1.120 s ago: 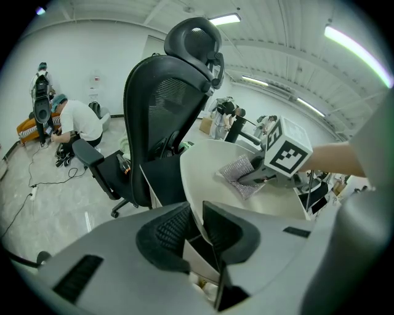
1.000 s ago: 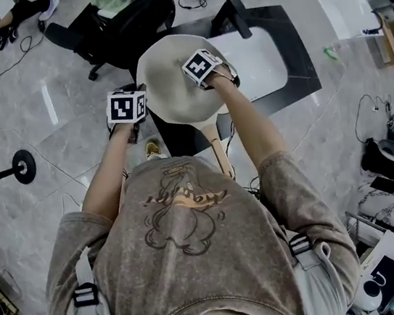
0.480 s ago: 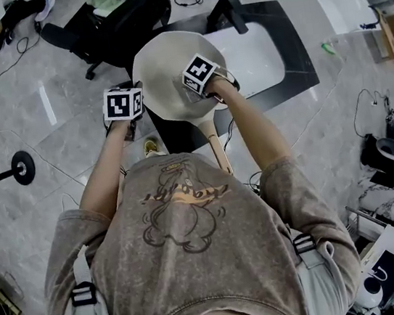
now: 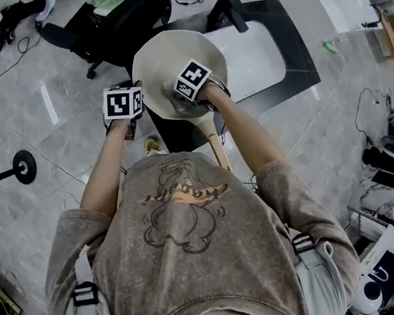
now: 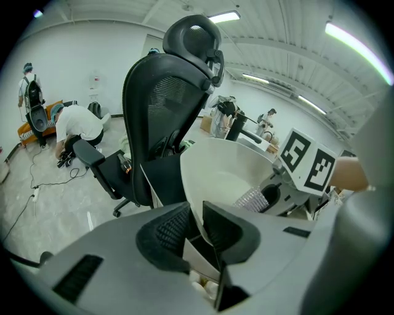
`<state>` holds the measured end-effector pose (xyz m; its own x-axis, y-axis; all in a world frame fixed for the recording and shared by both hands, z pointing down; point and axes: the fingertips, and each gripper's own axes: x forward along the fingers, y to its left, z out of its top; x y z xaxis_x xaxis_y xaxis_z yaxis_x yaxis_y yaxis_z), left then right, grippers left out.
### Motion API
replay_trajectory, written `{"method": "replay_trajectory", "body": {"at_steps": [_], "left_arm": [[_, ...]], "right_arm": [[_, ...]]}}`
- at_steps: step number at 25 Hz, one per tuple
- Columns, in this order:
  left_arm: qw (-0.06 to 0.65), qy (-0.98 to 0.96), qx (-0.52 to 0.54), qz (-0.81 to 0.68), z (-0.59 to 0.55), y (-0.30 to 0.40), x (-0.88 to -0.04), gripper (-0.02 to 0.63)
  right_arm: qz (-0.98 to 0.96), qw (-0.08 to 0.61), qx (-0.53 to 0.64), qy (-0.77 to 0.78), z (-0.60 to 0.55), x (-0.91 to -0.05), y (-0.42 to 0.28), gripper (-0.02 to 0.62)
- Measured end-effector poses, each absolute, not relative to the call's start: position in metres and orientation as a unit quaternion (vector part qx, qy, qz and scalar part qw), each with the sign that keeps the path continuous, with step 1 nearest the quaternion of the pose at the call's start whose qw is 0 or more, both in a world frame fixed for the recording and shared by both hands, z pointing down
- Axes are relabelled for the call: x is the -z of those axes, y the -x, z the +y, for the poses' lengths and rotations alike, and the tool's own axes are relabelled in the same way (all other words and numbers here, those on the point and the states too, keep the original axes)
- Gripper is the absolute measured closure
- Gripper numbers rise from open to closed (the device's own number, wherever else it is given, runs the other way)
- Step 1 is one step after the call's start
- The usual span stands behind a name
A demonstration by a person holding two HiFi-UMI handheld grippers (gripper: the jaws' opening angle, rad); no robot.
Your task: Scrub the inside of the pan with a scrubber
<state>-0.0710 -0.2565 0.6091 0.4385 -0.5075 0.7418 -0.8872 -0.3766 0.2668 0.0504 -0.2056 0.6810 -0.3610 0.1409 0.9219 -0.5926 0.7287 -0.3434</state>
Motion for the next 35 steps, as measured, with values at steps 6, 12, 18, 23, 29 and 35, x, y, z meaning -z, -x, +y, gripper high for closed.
{"method": "replay_trajectory", "body": {"at_steps": [6,12,18,23,29,35], "left_arm": [[0.334,-0.778,-0.289,-0.447,-0.255,0.071,-0.610,0.532],[0.332,-0.778,-0.290,-0.448,-0.256,0.071,-0.608,0.532],[0.333,-0.777,-0.291,-0.448,-0.256,0.072,-0.609,0.532],[0.335,-0.776,-0.293,-0.447,-0.256,0.072,-0.609,0.532],[0.335,-0.776,-0.294,-0.446,-0.255,0.071,-0.609,0.532],[0.337,-0.778,-0.290,-0.444,-0.256,0.071,-0.609,0.532]], "right_arm": [[-0.772,0.521,-0.331,-0.150,-0.205,-0.681,-0.019,0.523],[-0.788,0.468,-0.367,-0.160,-0.209,-0.673,-0.001,0.523],[-0.798,0.437,-0.383,-0.163,-0.207,-0.665,0.010,0.525],[-0.803,0.432,-0.375,-0.165,-0.211,-0.661,0.016,0.525],[-0.811,0.399,-0.370,-0.214,-0.236,-0.656,0.030,0.525],[-0.827,0.361,-0.348,-0.256,-0.258,-0.645,0.035,0.523]]}}
